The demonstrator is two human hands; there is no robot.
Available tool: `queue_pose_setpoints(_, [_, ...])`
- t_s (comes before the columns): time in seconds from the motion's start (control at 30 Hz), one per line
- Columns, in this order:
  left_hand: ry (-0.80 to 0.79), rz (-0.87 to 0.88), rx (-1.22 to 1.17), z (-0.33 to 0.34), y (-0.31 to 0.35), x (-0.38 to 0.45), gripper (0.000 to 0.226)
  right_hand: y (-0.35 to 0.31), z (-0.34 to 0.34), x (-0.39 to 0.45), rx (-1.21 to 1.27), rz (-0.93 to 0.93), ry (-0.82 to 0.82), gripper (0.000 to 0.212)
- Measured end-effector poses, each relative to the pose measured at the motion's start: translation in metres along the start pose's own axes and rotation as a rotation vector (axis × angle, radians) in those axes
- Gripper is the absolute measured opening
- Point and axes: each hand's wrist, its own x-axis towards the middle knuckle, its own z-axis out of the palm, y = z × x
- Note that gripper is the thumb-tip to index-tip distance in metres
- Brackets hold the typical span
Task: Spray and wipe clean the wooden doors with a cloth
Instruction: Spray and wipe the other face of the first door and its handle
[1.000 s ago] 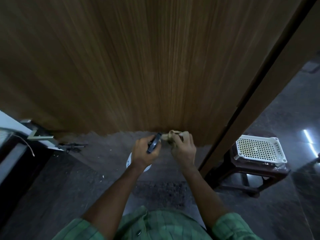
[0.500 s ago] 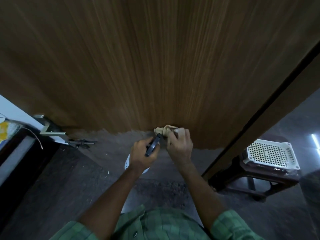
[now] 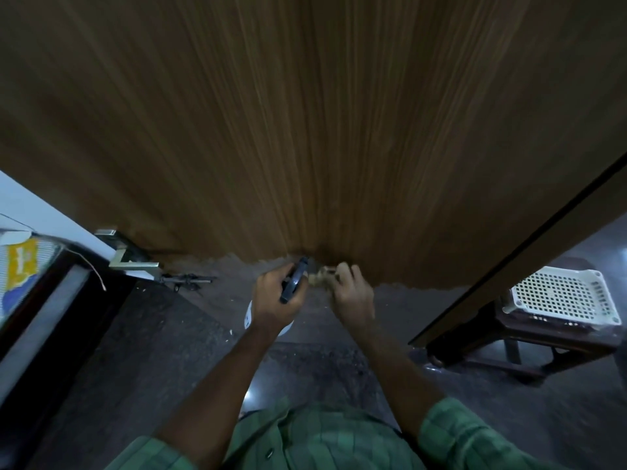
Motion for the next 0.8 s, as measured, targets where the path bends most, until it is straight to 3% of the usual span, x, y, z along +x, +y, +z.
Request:
queue_pose_setpoints(0.07, [-0.003, 0.0, -0.014, -0.005, -0.004, -0.001, 0.037, 0.008, 0.013, -0.026, 0.009, 0.029, -0.142, 0.048])
queue_pose_setpoints(0.13, [0.003, -0.019, -0.014, -0.011, -0.008, -0.002, 0.038, 0.002, 0.011, -0.021, 0.024, 0.049, -0.135, 0.041])
queue_pose_setpoints(0.2, [0.017, -0.034, -0.012, -0.018, -0.013, -0.002, 0.038, -0.019, 0.002, 0.004, 0.026, 0.02, 0.012, 0.02])
queue_pose_setpoints(0.3, [0.011, -0.054, 0.013, -0.027, -0.019, -0.002, 0.036, -0.047, -0.005, 0.042, 0.031, -0.04, 0.243, 0.014])
queue_pose_setpoints(0.33, [0.017, -0.055, 0.011, -0.028, -0.018, -0.002, 0.035, -0.049, 0.0, 0.044, 0.036, -0.048, 0.243, 0.012])
queue_pose_setpoints(0.43, [0.017, -0.041, -0.022, -0.037, -0.027, -0.001, 0.035, -0.044, 0.031, 0.009, -0.001, -0.111, 0.002, 0.016])
queue_pose_setpoints(0.53, [-0.004, -0.047, -0.039, -0.046, -0.033, -0.001, 0.038, -0.036, 0.048, -0.015, -0.004, -0.033, -0.21, 0.024])
queue_pose_setpoints(0.63, [-0.012, -0.041, -0.024, -0.059, -0.04, 0.002, 0.038, -0.057, 0.038, -0.002, 0.066, 0.142, -0.231, 0.038])
queue_pose_setpoints(0.8, [-0.031, -0.061, -0.031, -0.071, -0.051, 0.002, 0.032, -0.094, 0.02, 0.018, 0.126, 0.27, -0.112, 0.054])
